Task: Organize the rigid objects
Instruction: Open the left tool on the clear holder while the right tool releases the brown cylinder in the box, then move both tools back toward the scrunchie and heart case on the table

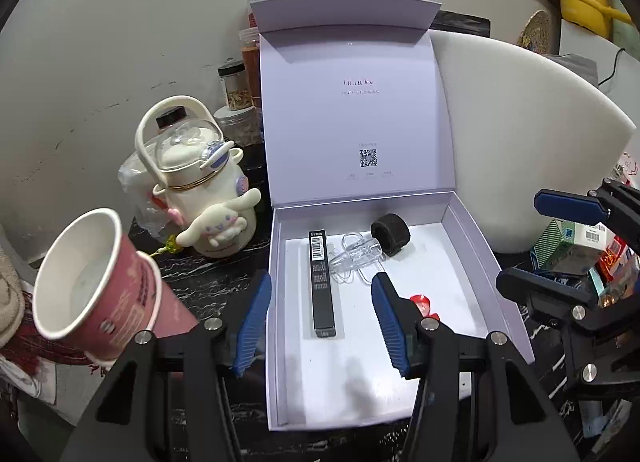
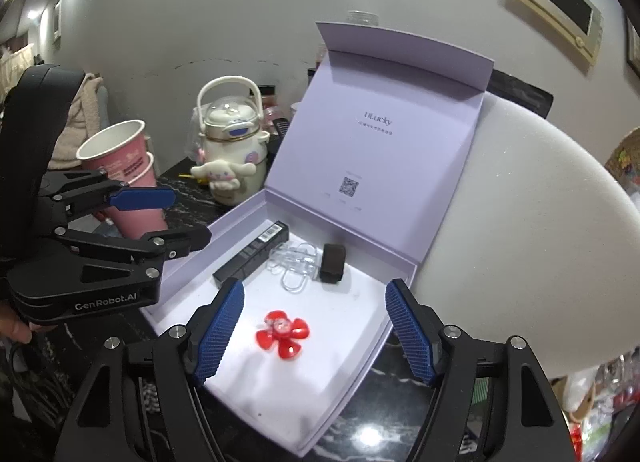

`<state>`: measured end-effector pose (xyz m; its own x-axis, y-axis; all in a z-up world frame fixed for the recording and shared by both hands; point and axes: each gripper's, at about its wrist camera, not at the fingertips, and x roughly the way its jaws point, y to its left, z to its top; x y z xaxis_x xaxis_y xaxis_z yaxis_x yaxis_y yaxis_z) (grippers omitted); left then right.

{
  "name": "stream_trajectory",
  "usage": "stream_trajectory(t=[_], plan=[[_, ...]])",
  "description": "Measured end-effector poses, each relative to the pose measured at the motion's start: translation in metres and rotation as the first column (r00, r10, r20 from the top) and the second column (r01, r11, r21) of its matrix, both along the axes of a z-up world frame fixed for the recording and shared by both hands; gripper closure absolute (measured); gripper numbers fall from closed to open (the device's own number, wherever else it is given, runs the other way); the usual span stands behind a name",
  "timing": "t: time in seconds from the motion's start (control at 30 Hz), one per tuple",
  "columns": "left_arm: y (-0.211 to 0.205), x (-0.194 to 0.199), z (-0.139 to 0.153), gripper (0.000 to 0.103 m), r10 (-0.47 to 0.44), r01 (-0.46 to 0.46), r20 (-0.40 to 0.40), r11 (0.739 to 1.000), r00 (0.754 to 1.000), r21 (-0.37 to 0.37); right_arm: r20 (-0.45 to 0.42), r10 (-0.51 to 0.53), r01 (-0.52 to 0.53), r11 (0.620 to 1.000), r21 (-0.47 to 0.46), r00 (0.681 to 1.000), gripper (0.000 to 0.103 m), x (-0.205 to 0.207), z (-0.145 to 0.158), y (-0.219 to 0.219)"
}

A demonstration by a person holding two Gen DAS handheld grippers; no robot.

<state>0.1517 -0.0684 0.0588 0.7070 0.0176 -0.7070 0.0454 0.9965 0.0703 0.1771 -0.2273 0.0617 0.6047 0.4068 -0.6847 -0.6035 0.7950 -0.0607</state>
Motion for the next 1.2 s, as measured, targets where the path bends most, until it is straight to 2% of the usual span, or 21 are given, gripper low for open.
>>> stream_trajectory(t=[0.13, 0.2, 0.27, 0.33, 0.7, 0.9, 1.2], plan=[[-0.003, -0.019, 0.004, 0.051, 0.006, -0.006, 0.005, 1.000, 1.000, 0.011, 0.013, 0.009, -0.009, 1.000, 0.008, 1.000, 0.029, -0.017, 0.004, 0.001], [-0.002, -0.028, 0.006, 0.042, 0.027, -0.027, 0.010, 1.000, 1.000, 0.007, 0.019, 0.016, -0.016, 1.000, 0.010, 1.000, 0.028, -0.027, 0.007, 0.000], [0.001, -0.037, 0.010, 0.021, 0.048, -0.048, 0.022, 0.999, 0.999, -0.006, 0.024, 0.019, -0.019, 1.000, 0.011, 1.000, 0.027, -0.034, 0.010, -0.001], [0.004, -0.047, 0.014, 0.015, 0.068, -0.067, 0.039, 0.998, 0.997, -0.010, 0.029, 0.023, -0.024, 1.000, 0.017, 0.999, 0.026, -0.041, 0.013, -0.003], [0.010, -0.087, 0.016, 0.013, 0.112, -0.113, 0.044, 0.994, 0.993, 0.014, 0.037, 0.054, -0.056, 0.998, 0.042, 0.998, 0.024, -0.075, 0.019, -0.005], [0.011, -0.101, 0.015, 0.013, 0.109, -0.110, 0.042, 0.994, 0.993, 0.027, 0.020, 0.075, -0.076, 0.996, 0.052, 0.997, 0.021, -0.089, 0.014, -0.003], [0.010, -0.117, 0.002, 0.013, 0.063, -0.063, 0.005, 0.998, 0.998, -0.005, -0.014, 0.076, -0.074, 0.995, 0.065, 0.997, 0.020, -0.103, 0.004, -0.003]])
